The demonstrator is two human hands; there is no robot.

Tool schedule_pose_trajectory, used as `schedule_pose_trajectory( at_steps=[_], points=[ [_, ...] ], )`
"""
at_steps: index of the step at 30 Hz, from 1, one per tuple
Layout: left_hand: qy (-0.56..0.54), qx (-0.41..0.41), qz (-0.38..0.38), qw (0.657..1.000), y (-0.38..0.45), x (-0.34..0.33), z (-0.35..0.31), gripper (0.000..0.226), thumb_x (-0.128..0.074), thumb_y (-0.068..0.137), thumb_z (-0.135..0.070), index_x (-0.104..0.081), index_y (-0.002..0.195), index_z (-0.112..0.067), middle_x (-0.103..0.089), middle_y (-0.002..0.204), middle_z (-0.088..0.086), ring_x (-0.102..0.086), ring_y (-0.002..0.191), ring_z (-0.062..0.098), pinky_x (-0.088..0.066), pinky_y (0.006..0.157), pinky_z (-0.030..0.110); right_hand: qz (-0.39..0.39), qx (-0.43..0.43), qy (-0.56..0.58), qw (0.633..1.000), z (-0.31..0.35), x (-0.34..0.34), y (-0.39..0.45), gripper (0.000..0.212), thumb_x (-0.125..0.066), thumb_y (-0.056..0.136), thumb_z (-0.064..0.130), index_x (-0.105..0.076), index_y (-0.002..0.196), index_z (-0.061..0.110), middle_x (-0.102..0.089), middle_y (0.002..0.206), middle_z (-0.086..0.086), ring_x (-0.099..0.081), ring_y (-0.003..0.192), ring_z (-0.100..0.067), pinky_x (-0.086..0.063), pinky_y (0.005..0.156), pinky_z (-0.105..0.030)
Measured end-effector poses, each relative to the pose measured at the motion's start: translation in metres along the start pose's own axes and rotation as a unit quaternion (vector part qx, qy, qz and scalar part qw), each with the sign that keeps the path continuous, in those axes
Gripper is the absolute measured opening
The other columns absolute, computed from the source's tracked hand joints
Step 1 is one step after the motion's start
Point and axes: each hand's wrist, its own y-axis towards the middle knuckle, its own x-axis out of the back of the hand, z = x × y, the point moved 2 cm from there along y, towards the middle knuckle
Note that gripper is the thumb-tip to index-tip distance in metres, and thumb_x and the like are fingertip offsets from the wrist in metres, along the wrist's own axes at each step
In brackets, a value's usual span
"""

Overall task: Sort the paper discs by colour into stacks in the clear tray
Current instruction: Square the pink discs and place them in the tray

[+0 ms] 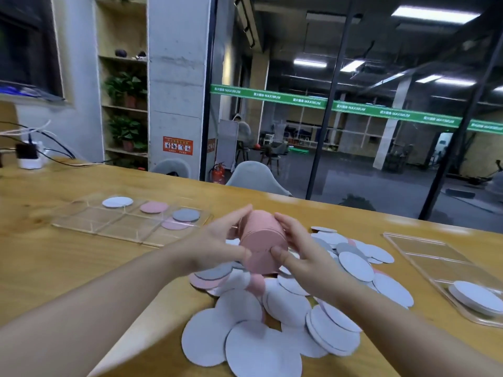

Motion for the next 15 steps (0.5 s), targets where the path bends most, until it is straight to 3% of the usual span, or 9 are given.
schedule_pose_trajectory(
  at_steps=[3, 6, 11, 15],
  points=[
    [-0.052, -0.004, -0.041, 0.998, -0.001, 0.027, -0.001, 0.095, -0.074, 0.067, -0.02, -0.023, 0.147, -0.029, -0.043, 0.141, -0.007, -0.048, 0.125, 0.007, -0.042, 0.104, 0.03, -0.015, 0.036, 0.021, 0.999, 0.015, -0.013, 0.029, 0.045, -0.052, 0.095, 0.017, -0.034, 0.128, 0.042, -0.046, 0.133, 0.016, -0.046, 0.122, -0.002, -0.043, 0.103, -0.028],
    [-0.084, -0.007, -0.092, 0.992, -0.003, 0.055, 0.005, 0.077, -0.07, 0.075, -0.01, -0.033, 0.142, -0.026, -0.053, 0.13, -0.006, -0.058, 0.112, 0.009, -0.05, 0.092, 0.025, -0.028, 0.049, 0.055, 0.997, 0.027, -0.033, 0.057, 0.041, -0.051, 0.096, 0.017, -0.037, 0.125, 0.041, -0.049, 0.133, 0.011, -0.049, 0.12, -0.007, -0.045, 0.101, -0.036],
    [-0.149, -0.002, -0.173, 0.973, -0.001, 0.1, 0.027, 0.074, -0.069, 0.069, -0.013, -0.042, 0.138, -0.022, -0.054, 0.128, -0.003, -0.061, 0.11, 0.02, -0.052, 0.092, 0.039, -0.043, 0.062, 0.088, 0.993, 0.044, -0.067, 0.109, 0.049, -0.045, 0.098, 0.013, -0.031, 0.144, 0.026, -0.039, 0.146, 0.006, -0.037, 0.133, -0.007, -0.031, 0.112, -0.031],
    [-0.195, -0.013, -0.228, 0.954, 0.01, 0.136, 0.039, 0.048, -0.057, 0.088, 0.0, -0.05, 0.125, -0.029, -0.061, 0.121, 0.001, -0.063, 0.099, 0.02, -0.049, 0.093, 0.039, -0.068, 0.056, 0.131, 0.987, 0.053, -0.092, 0.154, 0.045, -0.041, 0.099, 0.013, -0.033, 0.143, 0.022, -0.043, 0.136, 0.006, -0.043, 0.121, -0.005, -0.04, 0.096, -0.014]
  ],
)
